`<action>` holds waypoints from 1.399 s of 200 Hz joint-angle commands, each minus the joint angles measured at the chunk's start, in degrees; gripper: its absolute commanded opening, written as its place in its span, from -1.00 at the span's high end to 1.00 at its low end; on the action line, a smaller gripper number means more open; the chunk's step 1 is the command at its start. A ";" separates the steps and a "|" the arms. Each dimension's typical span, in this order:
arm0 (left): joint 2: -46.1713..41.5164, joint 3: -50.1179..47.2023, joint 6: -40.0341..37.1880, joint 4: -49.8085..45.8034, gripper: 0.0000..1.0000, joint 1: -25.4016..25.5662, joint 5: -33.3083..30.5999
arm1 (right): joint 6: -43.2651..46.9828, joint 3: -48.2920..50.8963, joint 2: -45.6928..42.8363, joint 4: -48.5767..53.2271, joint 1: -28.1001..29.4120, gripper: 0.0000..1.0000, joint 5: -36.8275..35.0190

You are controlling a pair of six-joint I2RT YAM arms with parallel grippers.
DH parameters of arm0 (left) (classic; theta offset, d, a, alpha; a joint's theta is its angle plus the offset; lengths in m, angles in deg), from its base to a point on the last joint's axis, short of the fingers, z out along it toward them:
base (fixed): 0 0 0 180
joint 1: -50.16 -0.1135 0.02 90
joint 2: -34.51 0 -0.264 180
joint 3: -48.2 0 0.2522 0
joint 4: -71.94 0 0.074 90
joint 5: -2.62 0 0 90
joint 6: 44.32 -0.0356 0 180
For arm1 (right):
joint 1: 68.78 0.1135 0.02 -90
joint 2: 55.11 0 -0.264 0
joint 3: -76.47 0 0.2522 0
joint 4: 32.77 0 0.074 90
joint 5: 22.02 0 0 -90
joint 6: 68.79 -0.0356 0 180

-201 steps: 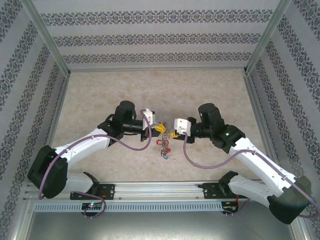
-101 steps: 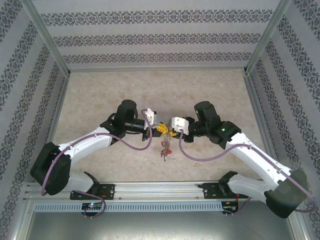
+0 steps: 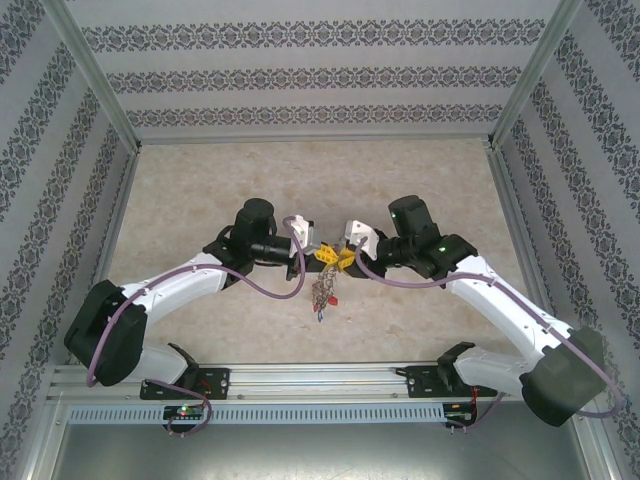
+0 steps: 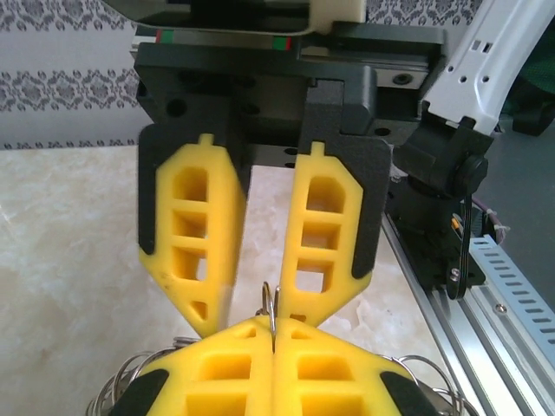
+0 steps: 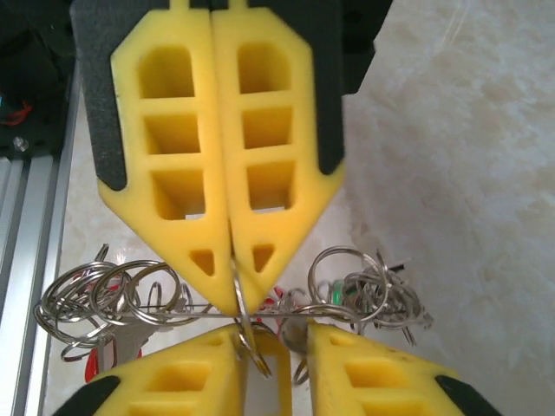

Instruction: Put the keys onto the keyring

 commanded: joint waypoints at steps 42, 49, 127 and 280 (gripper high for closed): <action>-0.76 0.76 3.94 8.64 1.00 1.12 5.46 | 9.95 3.79 -9.48 5.81 -6.16 0.29 7.45; -0.60 0.68 4.12 8.79 1.00 1.11 5.25 | 10.75 4.03 -10.31 5.66 -6.17 0.32 7.03; 0.99 1.08 6.33 9.99 1.00 1.18 4.76 | 10.22 1.52 -9.90 0.85 -0.58 0.44 -1.54; 2.15 2.40 0.17 2.28 1.00 2.27 5.40 | 8.90 -3.52 -2.82 5.57 0.33 0.62 2.09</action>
